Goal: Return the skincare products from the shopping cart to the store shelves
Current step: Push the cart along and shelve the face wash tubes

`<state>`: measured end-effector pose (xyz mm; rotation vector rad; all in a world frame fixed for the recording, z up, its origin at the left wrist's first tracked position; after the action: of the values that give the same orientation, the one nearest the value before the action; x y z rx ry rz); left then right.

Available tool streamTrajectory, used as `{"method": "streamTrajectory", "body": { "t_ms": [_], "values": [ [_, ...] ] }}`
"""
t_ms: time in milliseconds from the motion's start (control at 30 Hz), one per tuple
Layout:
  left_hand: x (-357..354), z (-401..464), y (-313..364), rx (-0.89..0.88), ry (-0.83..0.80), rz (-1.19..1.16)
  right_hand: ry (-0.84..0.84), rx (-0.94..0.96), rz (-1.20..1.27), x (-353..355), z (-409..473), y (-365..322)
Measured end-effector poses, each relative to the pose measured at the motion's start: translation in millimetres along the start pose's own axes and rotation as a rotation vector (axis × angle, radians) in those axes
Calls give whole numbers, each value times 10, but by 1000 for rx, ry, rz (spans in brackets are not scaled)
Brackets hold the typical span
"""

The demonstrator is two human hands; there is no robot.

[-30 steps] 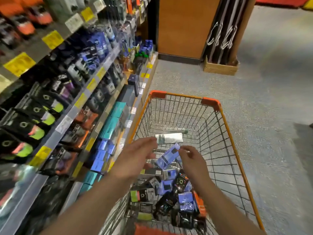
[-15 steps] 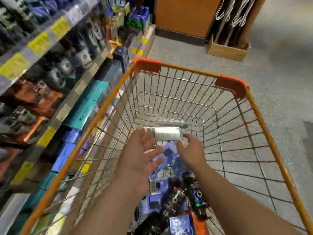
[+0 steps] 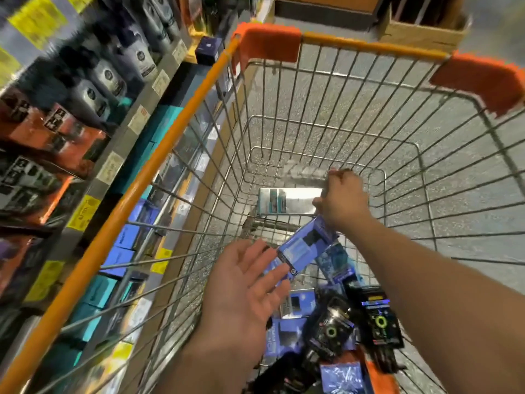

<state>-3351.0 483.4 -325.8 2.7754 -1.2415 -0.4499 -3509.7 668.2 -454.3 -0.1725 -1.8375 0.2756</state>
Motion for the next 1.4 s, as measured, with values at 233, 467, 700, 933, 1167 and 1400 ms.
{"method": "streamTrajectory", "body": {
  "t_ms": [233,467,700,933,1167,1400],
  "values": [
    [28,34,-43,15,10,38,-131,7,-102,-22,204,4],
    [101,-46,-87,8,18,53,-238,-142,-141,-43,-133,85],
    [38,-343,-108,-41,20,133,61,-284,468,-147,-937,-10],
    [43,-744,-166,-50,32,210,320,-123,690,253,-1699,-807],
    [228,-1279,-128,-181,7,351,308,74,675,979,-2449,-1587],
    [622,-2179,30,-440,-129,427,318,231,803,1623,-3226,-2340]
  ]
}}
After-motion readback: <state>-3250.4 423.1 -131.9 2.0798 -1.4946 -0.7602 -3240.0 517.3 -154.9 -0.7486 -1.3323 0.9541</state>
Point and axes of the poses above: each hand's wrist, its own z-axis towards the middle knuckle, its own x-axis out of the back of the hand, y = z × x, the point moved 1 cm from there along z, towards the middle knuckle, and after that the axes turned 11 degrees about x, right-handed, at the moved point
